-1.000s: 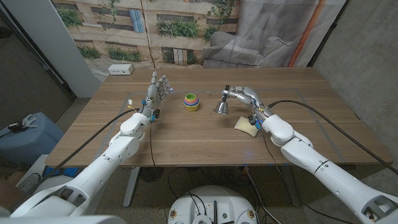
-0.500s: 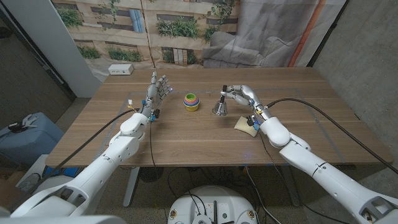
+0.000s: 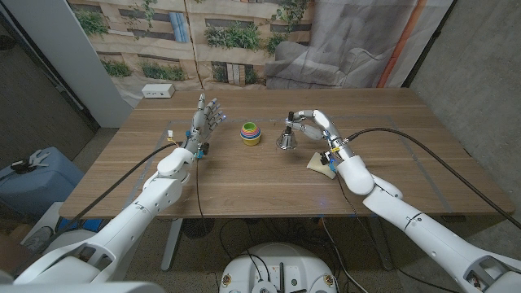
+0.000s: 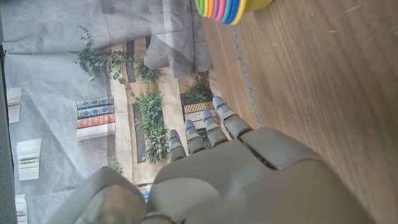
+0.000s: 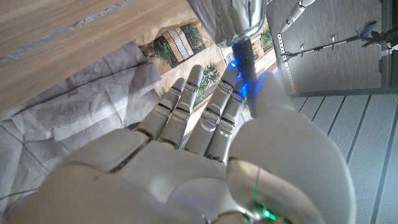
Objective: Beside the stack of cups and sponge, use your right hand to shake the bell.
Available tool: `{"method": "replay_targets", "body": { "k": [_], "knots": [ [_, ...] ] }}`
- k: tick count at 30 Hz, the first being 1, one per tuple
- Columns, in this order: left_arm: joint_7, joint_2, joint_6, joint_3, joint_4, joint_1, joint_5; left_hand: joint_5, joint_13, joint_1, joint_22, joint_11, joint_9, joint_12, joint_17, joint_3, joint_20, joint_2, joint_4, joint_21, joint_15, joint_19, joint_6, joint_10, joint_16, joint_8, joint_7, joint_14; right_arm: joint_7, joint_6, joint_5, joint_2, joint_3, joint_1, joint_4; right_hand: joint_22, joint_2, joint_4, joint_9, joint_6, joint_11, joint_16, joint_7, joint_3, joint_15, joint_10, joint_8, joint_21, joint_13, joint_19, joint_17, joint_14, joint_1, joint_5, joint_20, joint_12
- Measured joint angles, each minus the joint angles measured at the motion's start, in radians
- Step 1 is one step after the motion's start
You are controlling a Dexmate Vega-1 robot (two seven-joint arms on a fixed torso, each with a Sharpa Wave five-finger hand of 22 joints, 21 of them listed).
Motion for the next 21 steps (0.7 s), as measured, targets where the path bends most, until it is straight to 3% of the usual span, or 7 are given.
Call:
{"method": "replay_targets", "body": {
  "k": [21],
  "knots": [
    [0.000, 0.000, 0.000, 0.000, 0.000, 0.000, 0.000, 0.000, 0.000, 0.000, 0.000, 0.000, 0.000, 0.000, 0.000, 0.000, 0.000, 0.000, 0.000, 0.000, 0.000, 0.000, 0.000, 0.000, 0.000, 0.000, 0.000, 0.000, -0.331, 0.100, -0.285, 0.060, -0.069, 0.090, 0.186, 0.000, -0.013, -0.003, 0.004, 0.013, -0.005, 0.000, -0.016, 0.002, 0.000, -0.005, -0.008, 0.000, 0.007, 0.000, 0.009, 0.000, 0.069, 0.004, 0.000, -0.003]
  ]
}}
